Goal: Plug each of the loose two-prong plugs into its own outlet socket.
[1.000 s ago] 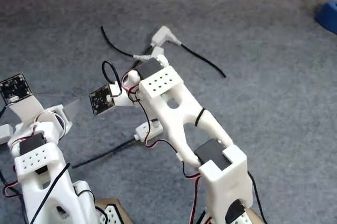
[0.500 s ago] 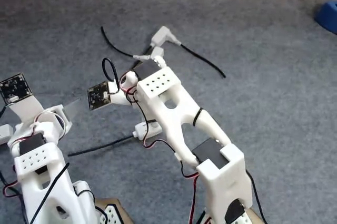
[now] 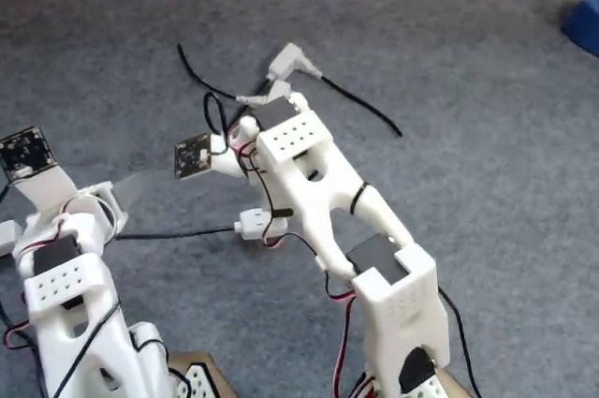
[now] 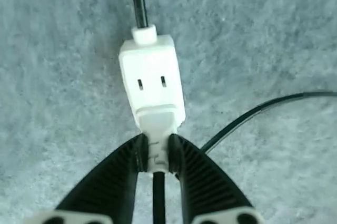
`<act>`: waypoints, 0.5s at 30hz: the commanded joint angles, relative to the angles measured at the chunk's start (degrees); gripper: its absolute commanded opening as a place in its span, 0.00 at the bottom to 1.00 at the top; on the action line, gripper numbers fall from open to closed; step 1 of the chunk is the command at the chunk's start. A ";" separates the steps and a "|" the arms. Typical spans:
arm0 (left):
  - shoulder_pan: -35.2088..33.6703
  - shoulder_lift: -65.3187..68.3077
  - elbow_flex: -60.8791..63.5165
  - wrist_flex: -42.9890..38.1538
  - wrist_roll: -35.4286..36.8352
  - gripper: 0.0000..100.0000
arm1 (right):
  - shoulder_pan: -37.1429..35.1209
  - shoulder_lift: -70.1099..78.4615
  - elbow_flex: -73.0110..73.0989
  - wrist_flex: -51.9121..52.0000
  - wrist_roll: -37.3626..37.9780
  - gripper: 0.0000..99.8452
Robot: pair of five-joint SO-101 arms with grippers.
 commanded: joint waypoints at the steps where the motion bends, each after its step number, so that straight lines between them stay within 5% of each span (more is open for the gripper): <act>1: 1.89 -1.10 -3.74 1.14 -0.70 0.43 | 2.15 2.59 0.92 0.13 -0.70 0.01; 9: 5.41 -1.10 -4.09 2.81 -6.77 0.43 | -3.21 3.03 -1.10 0.66 -12.13 0.03; 15: 13.49 -1.10 -4.35 10.46 -16.09 0.43 | -2.68 -9.63 -15.43 11.65 -18.73 0.28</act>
